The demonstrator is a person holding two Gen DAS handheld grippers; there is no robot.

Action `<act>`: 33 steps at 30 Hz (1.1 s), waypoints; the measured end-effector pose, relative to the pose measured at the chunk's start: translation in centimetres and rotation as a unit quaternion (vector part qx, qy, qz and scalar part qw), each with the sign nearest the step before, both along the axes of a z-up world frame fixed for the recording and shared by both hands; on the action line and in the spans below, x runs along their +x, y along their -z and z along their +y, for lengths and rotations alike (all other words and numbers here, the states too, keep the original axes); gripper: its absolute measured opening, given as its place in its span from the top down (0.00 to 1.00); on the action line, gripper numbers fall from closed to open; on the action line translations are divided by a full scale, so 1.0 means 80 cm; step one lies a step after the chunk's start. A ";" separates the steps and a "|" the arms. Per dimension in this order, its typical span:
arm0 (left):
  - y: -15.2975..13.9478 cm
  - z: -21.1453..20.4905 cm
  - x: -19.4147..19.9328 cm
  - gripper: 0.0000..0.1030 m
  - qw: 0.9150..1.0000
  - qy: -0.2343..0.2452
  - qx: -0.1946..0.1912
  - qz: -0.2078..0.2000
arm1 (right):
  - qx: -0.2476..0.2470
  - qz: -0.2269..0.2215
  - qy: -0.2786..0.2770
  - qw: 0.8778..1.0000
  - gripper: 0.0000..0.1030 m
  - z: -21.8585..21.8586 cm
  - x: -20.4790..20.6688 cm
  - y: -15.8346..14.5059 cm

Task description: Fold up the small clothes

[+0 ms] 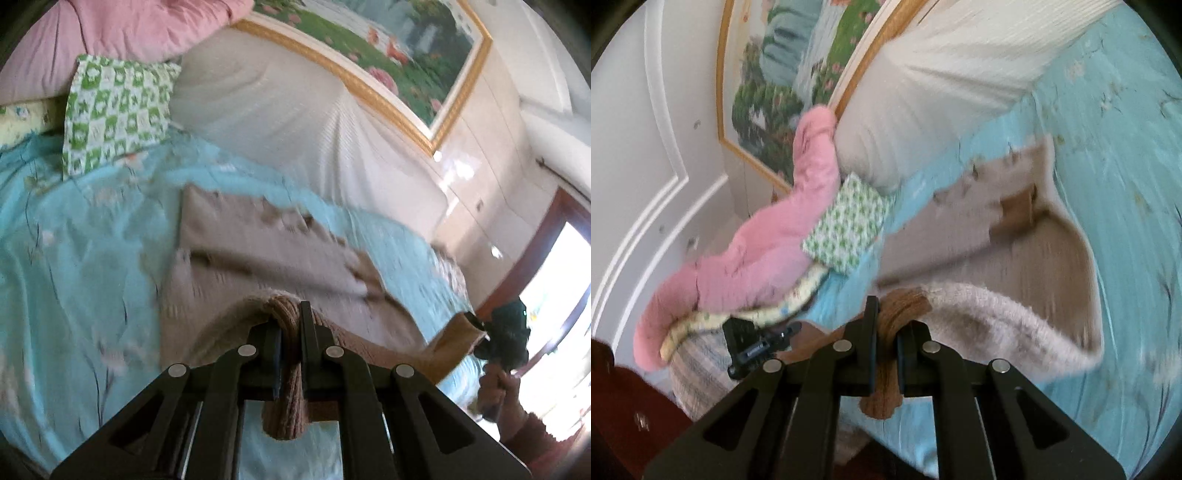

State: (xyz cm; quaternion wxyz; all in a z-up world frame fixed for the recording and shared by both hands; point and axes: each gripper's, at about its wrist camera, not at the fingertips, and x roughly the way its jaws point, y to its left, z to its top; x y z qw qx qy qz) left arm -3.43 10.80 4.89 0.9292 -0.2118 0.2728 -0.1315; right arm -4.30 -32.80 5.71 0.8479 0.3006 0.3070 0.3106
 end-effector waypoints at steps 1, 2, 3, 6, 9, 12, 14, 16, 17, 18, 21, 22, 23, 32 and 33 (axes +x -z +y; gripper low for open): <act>-0.002 0.002 0.013 0.95 1.000 -0.005 -0.002 -0.001 | -0.001 -0.002 0.006 1.000 0.91 0.000 0.012 -0.002; -0.004 0.004 0.030 0.95 1.000 -0.011 -0.003 -0.003 | -0.002 -0.004 0.011 1.000 0.91 -0.002 0.024 -0.003; -0.006 0.007 0.040 0.95 1.000 -0.014 -0.002 -0.006 | -0.002 -0.005 0.017 1.000 0.91 -0.005 0.041 -0.006; -0.016 0.011 0.076 0.95 1.000 -0.018 0.005 -0.017 | -0.005 -0.007 0.032 0.999 0.91 -0.007 0.082 -0.014; -0.023 0.012 0.114 0.95 0.999 -0.021 0.015 -0.027 | -0.006 -0.008 0.045 0.999 0.91 -0.010 0.123 -0.021; -0.029 0.014 0.155 0.95 0.999 -0.029 0.021 -0.033 | -0.004 -0.008 0.053 0.999 0.91 -0.010 0.161 -0.023; -0.030 0.016 0.178 0.95 0.999 -0.034 0.020 -0.034 | -0.001 -0.006 0.059 0.998 0.91 -0.010 0.186 -0.022; -0.028 0.021 0.206 0.95 0.999 -0.038 0.022 -0.030 | -0.002 -0.002 0.065 0.998 0.91 -0.010 0.210 -0.021; -0.025 0.023 0.222 0.95 0.999 -0.040 0.023 -0.027 | -0.004 0.001 0.068 0.998 0.91 -0.010 0.225 -0.019; -0.019 0.026 0.239 0.95 0.999 -0.042 0.023 -0.020 | -0.006 0.004 0.071 0.997 0.91 -0.010 0.234 -0.017; -0.001 0.031 0.280 0.95 0.998 -0.053 0.026 0.002 | -0.021 0.022 0.087 0.996 0.91 -0.011 0.270 -0.004; 0.010 0.035 0.299 0.95 0.998 -0.057 0.025 0.013 | -0.027 0.029 0.093 0.995 0.91 -0.012 0.281 0.002; 0.018 0.037 0.310 0.95 0.998 -0.059 0.024 0.020 | -0.033 0.035 0.101 0.994 0.91 -0.013 0.291 0.008; 0.100 0.051 0.385 0.93 0.991 -0.078 0.029 0.100 | -0.121 0.117 0.155 0.973 0.91 -0.010 0.352 0.072; 0.104 0.052 0.387 0.93 0.991 -0.078 0.028 0.105 | -0.119 0.124 0.161 0.972 0.91 -0.012 0.355 0.078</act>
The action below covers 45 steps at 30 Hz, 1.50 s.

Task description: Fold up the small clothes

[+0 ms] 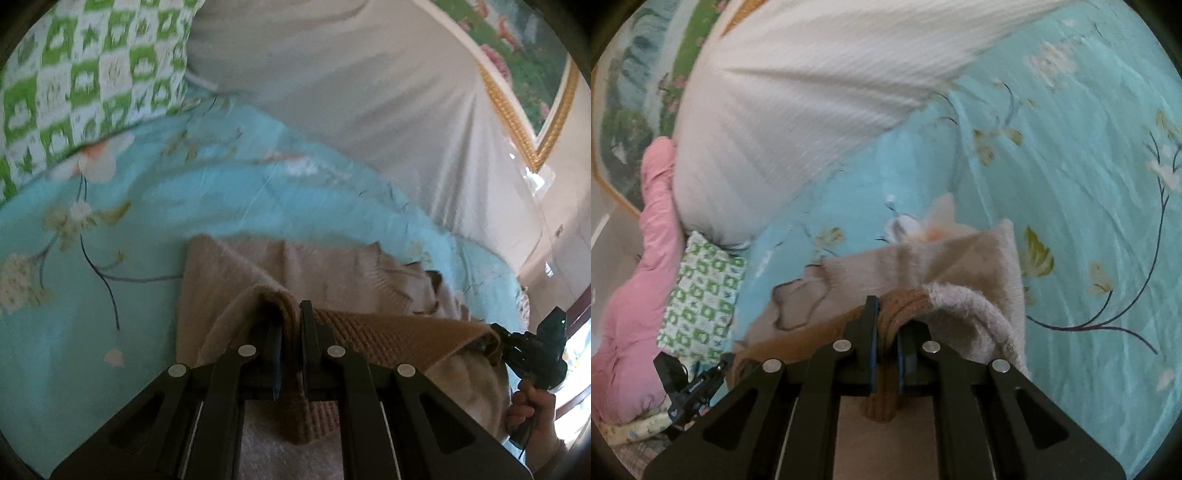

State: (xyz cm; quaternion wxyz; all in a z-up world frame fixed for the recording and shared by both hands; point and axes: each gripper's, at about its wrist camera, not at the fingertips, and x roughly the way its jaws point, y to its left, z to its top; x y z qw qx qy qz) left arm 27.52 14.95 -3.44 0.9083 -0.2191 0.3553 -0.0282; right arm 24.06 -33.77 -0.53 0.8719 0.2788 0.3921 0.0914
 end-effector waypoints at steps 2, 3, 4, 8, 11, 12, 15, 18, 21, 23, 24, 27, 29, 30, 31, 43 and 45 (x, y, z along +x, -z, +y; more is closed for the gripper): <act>0.003 0.002 0.001 0.91 1.000 0.001 -0.003 0.004 | 0.003 0.011 0.006 1.000 0.90 -0.003 0.003 0.008; 0.002 0.003 -0.001 0.90 1.000 0.003 -0.004 0.003 | 0.006 0.014 0.007 1.000 0.90 -0.004 0.002 0.009; 0.001 0.003 -0.003 0.87 1.000 0.006 -0.005 0.002 | 0.009 0.015 0.008 1.000 0.89 -0.005 0.002 0.009; -0.014 -0.003 -0.037 0.57 1.000 0.020 0.000 -0.005 | 0.009 0.009 0.015 1.000 0.62 -0.010 -0.014 -0.008; -0.024 -0.019 -0.075 0.53 0.999 0.047 -0.012 -0.012 | -0.007 -0.013 0.005 1.000 0.58 -0.007 -0.039 -0.030; -0.026 -0.031 -0.088 0.53 0.998 0.064 -0.016 -0.013 | -0.013 -0.020 -0.007 1.000 0.58 -0.002 -0.049 -0.036; -0.028 -0.076 -0.111 0.48 0.992 0.123 -0.009 -0.007 | -0.034 -0.036 -0.101 0.994 0.58 0.044 -0.072 -0.045; -0.023 -0.127 -0.113 0.45 0.983 0.184 0.004 0.005 | -0.092 -0.021 -0.222 0.970 0.58 0.116 -0.079 -0.042; -0.023 -0.150 -0.095 0.45 0.981 0.191 0.036 0.011 | -0.117 -0.010 -0.300 0.947 0.58 0.163 -0.072 -0.032; -0.022 -0.148 -0.076 0.45 0.981 0.190 0.029 0.013 | -0.113 0.003 -0.312 0.943 0.58 0.169 -0.056 -0.022; -0.019 -0.146 -0.065 0.45 0.982 0.184 0.030 0.020 | -0.107 0.023 -0.314 0.943 0.58 0.169 -0.041 -0.012; -0.005 -0.134 -0.032 0.45 0.984 0.160 0.061 0.042 | -0.118 0.067 -0.288 0.948 0.64 0.159 -0.002 0.017; 0.003 -0.116 -0.009 0.50 0.986 0.144 0.061 0.050 | -0.089 0.062 -0.270 0.957 0.69 0.145 0.018 0.019; 0.003 -0.104 0.000 0.50 0.988 0.135 0.050 0.047 | -0.079 0.056 -0.252 0.963 0.69 0.134 0.030 0.017; 0.002 -0.093 0.009 0.50 0.991 0.122 0.045 0.045 | -0.082 0.050 -0.235 0.967 0.69 0.128 0.038 0.014; 0.002 0.038 0.021 0.51 0.996 -0.063 -0.060 0.011 | -0.064 0.014 0.000 0.998 0.66 0.032 0.052 -0.001; -0.002 0.037 0.007 0.51 0.996 -0.065 -0.056 0.011 | -0.071 0.013 -0.002 0.997 0.66 0.034 0.035 -0.011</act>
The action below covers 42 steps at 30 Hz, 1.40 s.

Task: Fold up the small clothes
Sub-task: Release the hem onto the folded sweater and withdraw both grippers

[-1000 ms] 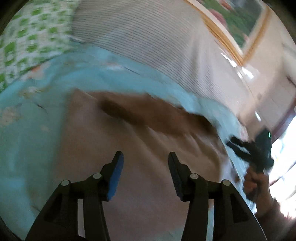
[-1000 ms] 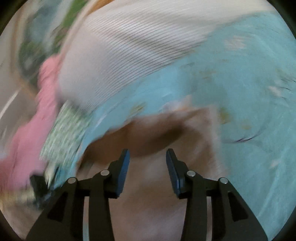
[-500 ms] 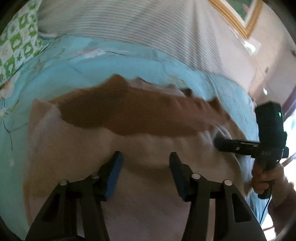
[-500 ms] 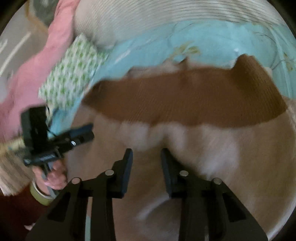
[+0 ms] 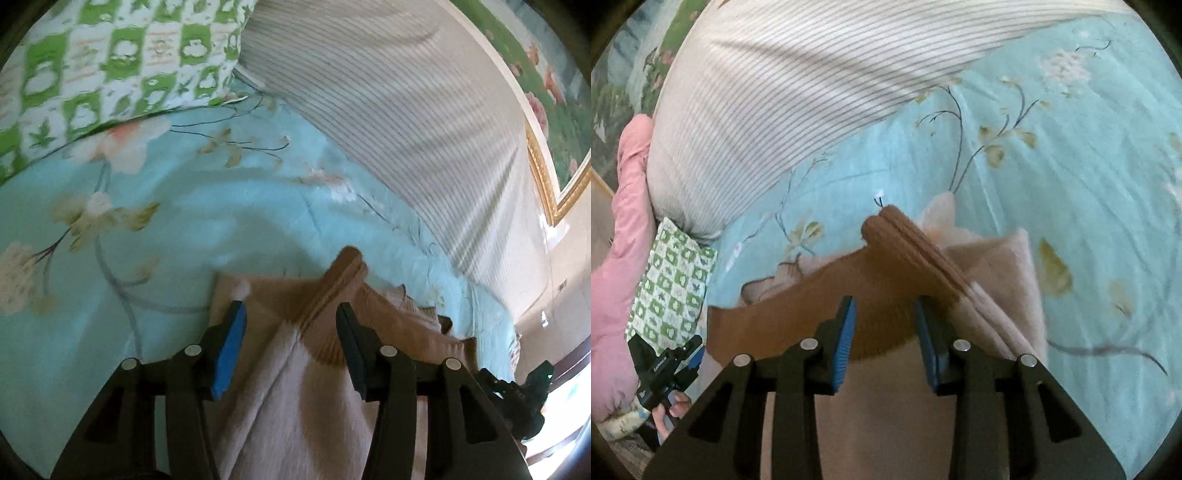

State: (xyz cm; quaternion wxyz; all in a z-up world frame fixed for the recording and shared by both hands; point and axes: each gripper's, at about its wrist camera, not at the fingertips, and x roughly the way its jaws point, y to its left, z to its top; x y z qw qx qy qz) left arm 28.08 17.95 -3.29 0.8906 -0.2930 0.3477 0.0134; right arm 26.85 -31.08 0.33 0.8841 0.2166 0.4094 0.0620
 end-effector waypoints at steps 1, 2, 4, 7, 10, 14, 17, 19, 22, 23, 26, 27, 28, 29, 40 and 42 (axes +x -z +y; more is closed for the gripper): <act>-0.005 -0.005 -0.013 0.51 1.000 0.002 0.003 -0.003 | 0.001 -0.005 -0.003 1.000 0.66 0.002 -0.010 -0.006; -0.009 -0.008 -0.025 0.50 1.000 0.006 0.003 -0.006 | 0.003 -0.009 -0.006 1.000 0.66 0.000 -0.018 -0.010; -0.018 -0.022 -0.048 0.49 1.000 0.014 0.009 -0.009 | 0.002 -0.018 -0.015 1.000 0.65 0.007 -0.043 -0.024; -0.029 -0.038 -0.097 0.47 0.999 0.032 0.008 -0.014 | 0.006 -0.026 -0.025 0.999 0.59 0.013 -0.080 -0.035; -0.032 -0.059 -0.140 0.44 0.999 0.049 0.003 -0.010 | 0.010 -0.023 -0.034 0.999 0.58 0.020 -0.112 -0.037; -0.027 -0.083 -0.190 0.43 0.998 0.064 -0.007 0.001 | 0.008 -0.017 -0.042 0.999 0.57 0.031 -0.156 -0.031; -0.018 -0.096 -0.222 0.43 0.997 0.072 -0.020 0.010 | 0.006 -0.015 -0.040 0.999 0.57 0.036 -0.187 -0.025; -0.010 -0.102 -0.238 0.43 0.996 0.081 -0.029 0.019 | 0.009 -0.010 -0.040 0.999 0.56 0.039 -0.206 -0.019; -0.002 -0.111 -0.260 0.42 0.995 0.088 -0.032 0.033 | 0.010 -0.001 -0.041 0.999 0.54 0.043 -0.230 -0.010; 0.000 -0.112 -0.266 0.42 0.995 0.089 -0.033 0.035 | 0.011 0.001 -0.042 0.999 0.54 0.044 -0.237 -0.008; 0.007 -0.113 -0.282 0.42 0.995 0.086 -0.039 0.040 | 0.014 0.005 -0.041 0.999 0.53 0.046 -0.259 -0.002; 0.009 -0.114 -0.287 0.42 0.995 0.084 -0.042 0.041 | 0.012 0.005 -0.041 0.999 0.53 0.048 -0.266 0.000; 0.010 -0.113 -0.290 0.42 0.995 0.084 -0.043 0.042 | 0.009 0.005 -0.041 0.999 0.53 0.050 -0.272 0.001; 0.012 -0.114 -0.293 0.42 0.995 0.082 -0.045 0.044 | 0.007 0.006 -0.042 0.999 0.53 0.050 -0.276 0.003; 0.028 -0.110 -0.291 0.39 0.993 0.064 -0.078 0.054 | 0.008 0.021 -0.048 0.999 0.52 0.059 -0.301 0.019; 0.034 -0.106 -0.288 0.39 0.993 0.054 -0.084 0.057 | 0.009 0.022 -0.050 0.998 0.52 0.059 -0.300 0.019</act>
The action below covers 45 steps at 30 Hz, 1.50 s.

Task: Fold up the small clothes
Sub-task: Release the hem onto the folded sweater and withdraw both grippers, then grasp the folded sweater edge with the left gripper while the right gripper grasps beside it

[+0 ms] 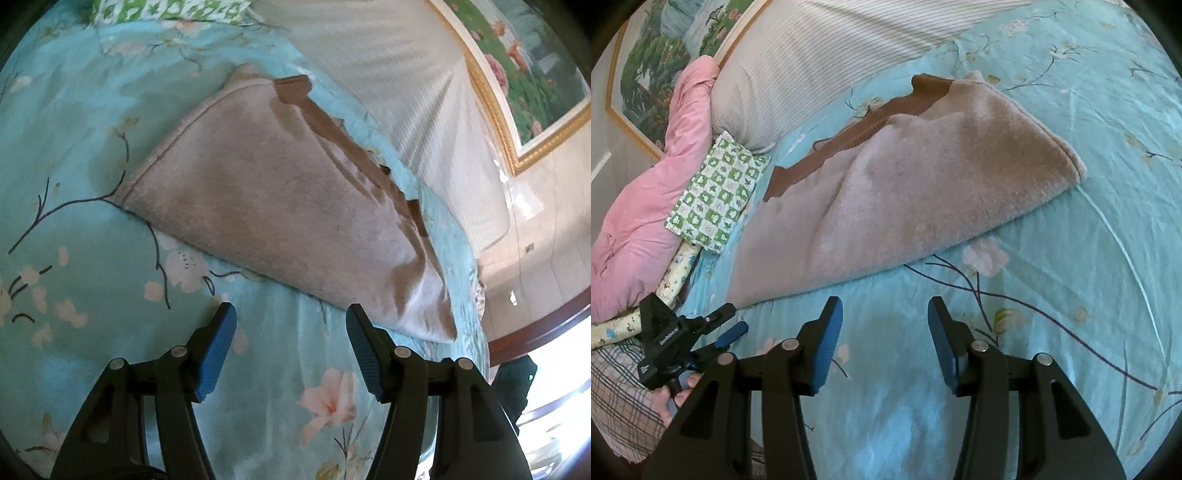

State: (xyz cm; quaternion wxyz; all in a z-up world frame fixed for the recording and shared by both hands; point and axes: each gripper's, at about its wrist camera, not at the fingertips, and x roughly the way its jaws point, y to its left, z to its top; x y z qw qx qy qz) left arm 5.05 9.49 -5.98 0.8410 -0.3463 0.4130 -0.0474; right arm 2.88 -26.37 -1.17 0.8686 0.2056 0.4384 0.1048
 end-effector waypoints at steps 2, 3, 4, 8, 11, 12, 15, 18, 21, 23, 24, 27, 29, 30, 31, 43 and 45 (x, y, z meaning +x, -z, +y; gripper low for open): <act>0.002 0.008 0.005 0.40 1.000 -0.011 -0.007 -0.003 | -0.001 -0.002 0.001 1.000 0.52 0.001 0.000 -0.001; 0.002 0.013 0.009 0.40 1.000 -0.019 -0.007 -0.004 | -0.001 -0.004 0.000 1.000 0.52 0.002 0.000 -0.002; 0.002 0.017 0.012 0.40 1.000 -0.025 -0.005 -0.005 | -0.002 -0.004 0.000 1.000 0.52 0.003 0.001 -0.003; 0.004 0.037 0.034 0.40 0.998 -0.056 -0.009 -0.010 | -0.002 -0.004 -0.001 1.000 0.52 0.004 0.005 -0.004; 0.002 0.046 0.052 0.40 0.997 -0.072 -0.003 -0.012 | 0.001 -0.003 0.000 1.000 0.52 0.006 0.008 -0.004; 0.000 0.048 0.059 0.40 0.997 -0.077 0.005 -0.013 | 0.000 -0.003 -0.001 1.000 0.52 0.006 0.010 -0.004; -0.005 0.054 0.072 0.42 0.996 -0.091 0.019 -0.016 | 0.003 -0.003 -0.003 1.000 0.52 0.005 0.018 -0.007; -0.014 0.052 0.086 0.65 0.995 -0.090 0.047 -0.025 | 0.006 -0.008 -0.008 1.000 0.52 0.003 0.028 -0.012; -0.036 0.038 0.094 0.90 0.992 -0.071 0.092 -0.043 | 0.006 -0.017 -0.013 1.000 0.52 -0.002 0.041 -0.019; -0.059 0.022 0.094 0.93 0.989 -0.054 0.122 -0.067 | 0.007 -0.023 -0.016 1.000 0.52 -0.007 0.052 -0.025; -0.072 0.010 0.094 0.93 0.986 -0.044 0.140 -0.081 | 0.007 -0.028 -0.017 0.999 0.52 -0.012 0.059 -0.030; -0.106 -0.032 0.094 0.94 0.979 -0.002 0.166 -0.121 | 0.008 -0.041 -0.014 0.999 0.52 -0.026 0.078 -0.044; -0.122 -0.064 0.095 0.94 0.975 0.032 0.167 -0.142 | 0.004 -0.054 -0.011 0.998 0.52 -0.036 0.090 -0.055; -0.128 -0.083 0.096 0.94 0.973 0.050 0.167 -0.150 | 0.011 -0.060 -0.010 0.998 0.52 -0.044 0.099 -0.061; -0.132 -0.099 0.098 0.94 0.971 0.066 0.167 -0.156 | 0.019 -0.061 -0.010 0.998 0.52 -0.050 0.107 -0.065; -0.058 -0.226 0.148 0.94 0.961 0.183 0.173 -0.115 | 0.140 0.017 -0.055 0.989 0.34 -0.071 0.219 -0.038; -0.063 -0.222 0.147 0.94 0.960 0.183 0.173 -0.120 | 0.136 0.027 -0.072 0.988 0.34 -0.056 0.237 -0.030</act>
